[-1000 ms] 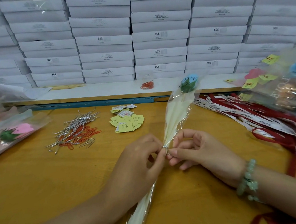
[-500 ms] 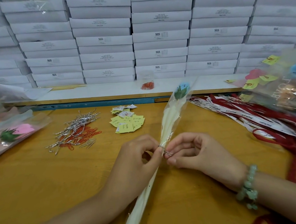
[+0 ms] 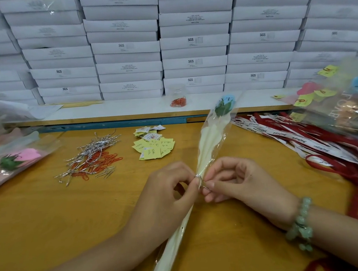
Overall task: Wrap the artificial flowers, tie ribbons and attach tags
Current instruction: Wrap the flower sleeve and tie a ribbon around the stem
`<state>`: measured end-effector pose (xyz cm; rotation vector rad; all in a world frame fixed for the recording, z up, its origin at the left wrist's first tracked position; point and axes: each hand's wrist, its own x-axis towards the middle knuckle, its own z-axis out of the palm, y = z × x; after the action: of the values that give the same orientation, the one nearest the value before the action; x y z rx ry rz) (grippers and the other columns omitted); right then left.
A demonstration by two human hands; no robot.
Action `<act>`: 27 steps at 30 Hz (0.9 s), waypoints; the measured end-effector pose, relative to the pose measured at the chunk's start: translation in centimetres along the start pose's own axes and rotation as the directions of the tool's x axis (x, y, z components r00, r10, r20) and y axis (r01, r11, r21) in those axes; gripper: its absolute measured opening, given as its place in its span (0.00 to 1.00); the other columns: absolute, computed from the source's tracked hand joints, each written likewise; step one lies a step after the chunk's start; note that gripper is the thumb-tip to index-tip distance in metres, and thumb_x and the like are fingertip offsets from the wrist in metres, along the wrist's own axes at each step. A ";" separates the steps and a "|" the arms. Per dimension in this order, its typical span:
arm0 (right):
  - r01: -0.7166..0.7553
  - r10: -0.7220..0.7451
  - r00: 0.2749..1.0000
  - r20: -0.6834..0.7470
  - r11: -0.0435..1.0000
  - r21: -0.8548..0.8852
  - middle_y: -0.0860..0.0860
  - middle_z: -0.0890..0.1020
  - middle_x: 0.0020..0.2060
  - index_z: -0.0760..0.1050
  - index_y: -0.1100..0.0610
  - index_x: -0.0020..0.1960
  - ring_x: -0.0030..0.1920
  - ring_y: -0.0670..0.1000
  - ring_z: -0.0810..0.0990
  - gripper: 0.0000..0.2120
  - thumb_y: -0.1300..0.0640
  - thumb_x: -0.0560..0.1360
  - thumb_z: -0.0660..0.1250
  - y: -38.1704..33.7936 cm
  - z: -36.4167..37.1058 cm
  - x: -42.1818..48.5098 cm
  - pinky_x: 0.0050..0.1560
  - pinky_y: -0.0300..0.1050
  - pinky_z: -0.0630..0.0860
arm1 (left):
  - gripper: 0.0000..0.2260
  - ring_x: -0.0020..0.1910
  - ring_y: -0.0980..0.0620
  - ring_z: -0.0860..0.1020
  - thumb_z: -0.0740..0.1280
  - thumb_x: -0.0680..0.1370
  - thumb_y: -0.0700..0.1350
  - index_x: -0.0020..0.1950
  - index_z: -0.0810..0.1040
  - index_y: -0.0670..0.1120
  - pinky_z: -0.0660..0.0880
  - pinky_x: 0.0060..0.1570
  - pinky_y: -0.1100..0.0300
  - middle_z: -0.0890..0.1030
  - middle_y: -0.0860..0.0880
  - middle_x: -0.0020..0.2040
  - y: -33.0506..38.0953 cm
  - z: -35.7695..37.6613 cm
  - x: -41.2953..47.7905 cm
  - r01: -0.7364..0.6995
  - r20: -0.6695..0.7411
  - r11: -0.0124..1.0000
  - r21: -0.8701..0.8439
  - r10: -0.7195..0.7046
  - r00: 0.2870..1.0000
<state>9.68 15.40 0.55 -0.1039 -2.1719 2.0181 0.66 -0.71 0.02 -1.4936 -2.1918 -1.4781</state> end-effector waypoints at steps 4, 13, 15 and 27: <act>0.046 -0.047 0.999 -0.009 0.998 -0.045 0.57 0.86 0.41 0.82 0.57 0.43 0.42 0.54 0.86 0.03 0.64 0.72 0.71 0.0 0.0 0.0 0.42 0.40 0.82 | 0.09 0.40 0.53 0.79 0.69 0.77 0.35 0.37 0.83 0.41 0.75 0.40 0.64 0.81 0.53 0.37 -0.1 0.0 0.1 0.050 -0.006 0.998 -0.037 -0.050 0.999; 0.273 -0.321 0.947 0.015 0.780 -0.564 0.42 0.85 0.40 0.84 0.54 0.45 0.43 0.40 0.83 0.08 0.65 0.69 0.75 -0.5 0.2 -0.4 0.44 0.40 0.81 | 0.11 0.37 0.55 0.80 0.68 0.77 0.36 0.35 0.83 0.44 0.74 0.38 0.66 0.81 0.51 0.37 -0.2 -0.1 0.3 0.161 0.005 0.981 -0.109 -0.161 0.987; 0.309 -0.368 0.929 0.040 0.711 -0.631 0.41 0.85 0.40 0.84 0.53 0.45 0.44 0.40 0.82 0.07 0.63 0.69 0.76 -0.6 0.2 -0.6 0.44 0.37 0.79 | 0.11 0.37 0.55 0.80 0.68 0.77 0.36 0.35 0.83 0.43 0.74 0.38 0.66 0.82 0.51 0.37 -0.2 -0.1 0.3 0.176 0.015 0.976 -0.131 -0.176 0.984; 0.139 -0.189 0.980 -0.069 0.884 -0.446 0.49 0.84 0.35 0.82 0.58 0.44 0.34 0.44 0.81 0.03 0.60 0.75 0.70 -0.8 0.6 -0.6 0.30 0.39 0.76 | 0.09 0.40 0.52 0.80 0.69 0.77 0.38 0.37 0.83 0.43 0.75 0.38 0.64 0.81 0.54 0.37 -0.1 -0.1 0.2 0.102 0.034 0.992 -0.077 -0.100 0.994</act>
<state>10.23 14.63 1.28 -0.0832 -2.4307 1.3693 0.44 -0.64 0.16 -1.4570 -2.2833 -1.6008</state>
